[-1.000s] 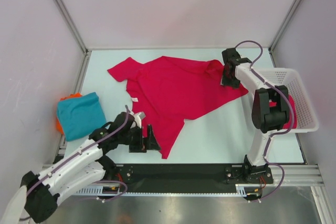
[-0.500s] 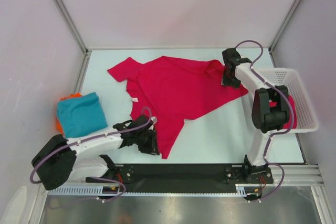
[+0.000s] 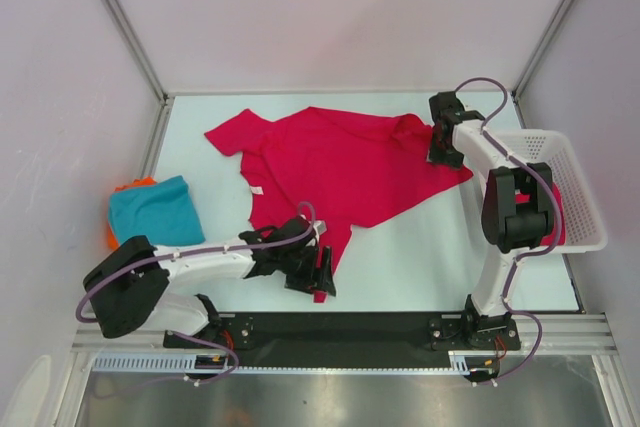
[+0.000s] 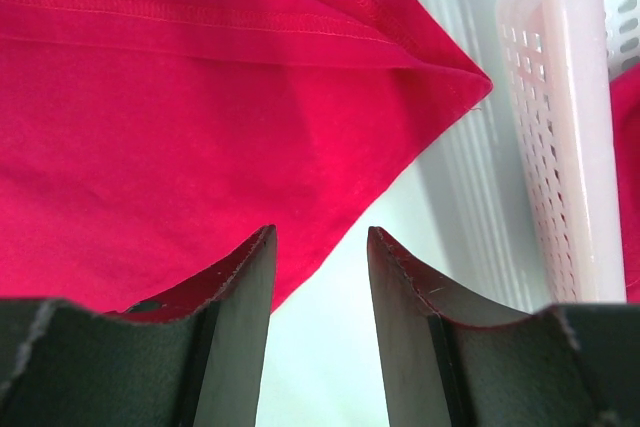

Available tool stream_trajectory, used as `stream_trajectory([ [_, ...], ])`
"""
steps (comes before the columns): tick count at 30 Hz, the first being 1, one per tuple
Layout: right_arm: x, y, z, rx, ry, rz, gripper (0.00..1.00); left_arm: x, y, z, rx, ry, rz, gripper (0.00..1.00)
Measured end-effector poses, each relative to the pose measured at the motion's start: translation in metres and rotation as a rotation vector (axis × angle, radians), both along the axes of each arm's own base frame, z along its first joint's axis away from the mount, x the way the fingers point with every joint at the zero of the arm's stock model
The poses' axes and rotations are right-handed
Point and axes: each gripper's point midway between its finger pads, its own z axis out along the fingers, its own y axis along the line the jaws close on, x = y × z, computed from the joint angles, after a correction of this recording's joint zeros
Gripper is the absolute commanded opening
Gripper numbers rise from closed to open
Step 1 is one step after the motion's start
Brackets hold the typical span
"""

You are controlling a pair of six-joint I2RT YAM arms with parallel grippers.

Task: Fold and stack the t-shirts
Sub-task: Flatten out the tshirt

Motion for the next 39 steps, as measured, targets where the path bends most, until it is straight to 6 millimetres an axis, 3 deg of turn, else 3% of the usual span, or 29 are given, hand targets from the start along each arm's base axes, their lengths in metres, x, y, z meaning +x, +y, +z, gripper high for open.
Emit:
stream_trajectory([
  [2, -0.001, -0.001, -0.001, 0.0, 0.003, -0.002, 0.47, -0.003, -0.003, -0.003, 0.007, 0.009, -0.007, 0.22],
  [3, -0.002, -0.001, -0.002, 0.0, 0.006, -0.003, 0.46, -0.004, -0.003, -0.006, 0.015, 0.015, -0.008, 0.0],
  [4, -0.002, -0.002, -0.003, -0.001, 0.008, -0.003, 0.47, -0.006, -0.003, -0.008, 0.025, 0.024, -0.005, 0.0],
  [13, -0.003, -0.003, -0.004, -0.002, 0.011, -0.006, 0.46, -0.009, -0.004, -0.017, 0.053, 0.037, -0.014, 0.0],
  [20, -0.009, -0.007, 0.002, -0.004, 0.007, -0.009, 0.46, 0.002, -0.002, -0.014, 0.08, -0.01, 0.015, 0.02],
  [22, -0.01, -0.008, 0.005, -0.003, -0.001, -0.012, 0.46, 0.004, 0.001, -0.011, 0.088, -0.026, 0.026, 0.17],
  [23, -0.01, -0.008, 0.008, -0.002, -0.007, -0.013, 0.46, 0.005, 0.002, -0.009, 0.088, -0.036, 0.031, 0.36],
  [25, -0.01, -0.009, 0.011, -0.001, -0.014, -0.015, 0.46, 0.007, 0.002, -0.008, 0.089, -0.046, 0.042, 0.49],
  [26, -0.01, -0.009, 0.012, 0.0, -0.016, -0.015, 0.46, 0.007, 0.003, -0.008, 0.09, -0.048, 0.04, 0.6],
  [29, -0.01, -0.009, 0.012, 0.0, -0.018, -0.015, 0.46, 0.008, 0.003, -0.008, 0.087, -0.046, 0.055, 0.68],
  [36, -0.011, -0.009, 0.012, -0.002, -0.018, -0.015, 0.46, 0.008, 0.0, -0.005, 0.064, -0.051, 0.06, 0.68],
  [39, -0.011, -0.009, 0.012, -0.002, -0.017, -0.015, 0.46, 0.008, 0.0, -0.005, 0.054, -0.054, 0.06, 0.52],
])
